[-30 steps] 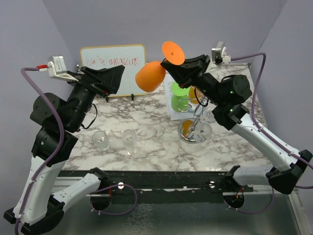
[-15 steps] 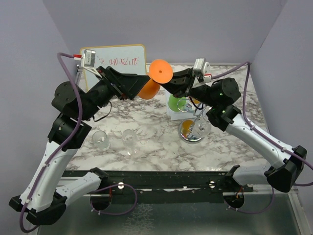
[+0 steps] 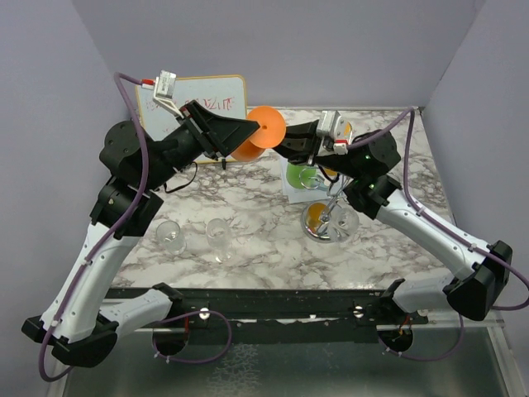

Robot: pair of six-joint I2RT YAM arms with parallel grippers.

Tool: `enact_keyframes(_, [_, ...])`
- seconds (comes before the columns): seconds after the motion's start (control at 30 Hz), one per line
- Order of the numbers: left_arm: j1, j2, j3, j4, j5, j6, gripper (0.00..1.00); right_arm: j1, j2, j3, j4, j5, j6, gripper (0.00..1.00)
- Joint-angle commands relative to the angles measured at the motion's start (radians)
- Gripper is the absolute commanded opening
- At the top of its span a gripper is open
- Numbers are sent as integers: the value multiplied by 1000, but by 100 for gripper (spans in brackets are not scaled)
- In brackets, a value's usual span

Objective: Place the wine glass upside down on the wine glass rack

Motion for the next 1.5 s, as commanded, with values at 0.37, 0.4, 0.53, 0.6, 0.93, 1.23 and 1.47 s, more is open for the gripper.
enact_keyframes(0.37, [-2, 75, 120, -151, 55, 46, 4, 8, 77, 66, -37, -63, -145, 1])
enact_keyframes(0.4, [-1, 75, 121, -159, 54, 52, 0, 8, 79, 65, -26, -70, -139, 1])
enact_keyframes(0.53, [-1, 64, 113, -151, 42, 76, 0, 8, 85, 56, 18, -75, -104, 1])
enact_keyframes(0.6, [-1, 53, 109, -128, 32, 91, 0, 8, 87, 59, 23, -66, -81, 1])
enact_keyframes(0.93, [-1, -67, 7, 45, -45, 173, 0, 8, 6, 13, -19, -18, 112, 58])
enact_keyframes(1.23, [-1, -129, -93, 162, -63, 172, 0, 8, -102, -6, -167, -61, 385, 72])
enact_keyframes(1.47, [-1, -145, -171, 249, -34, 118, 0, 8, -139, 7, -163, 6, 712, 73])
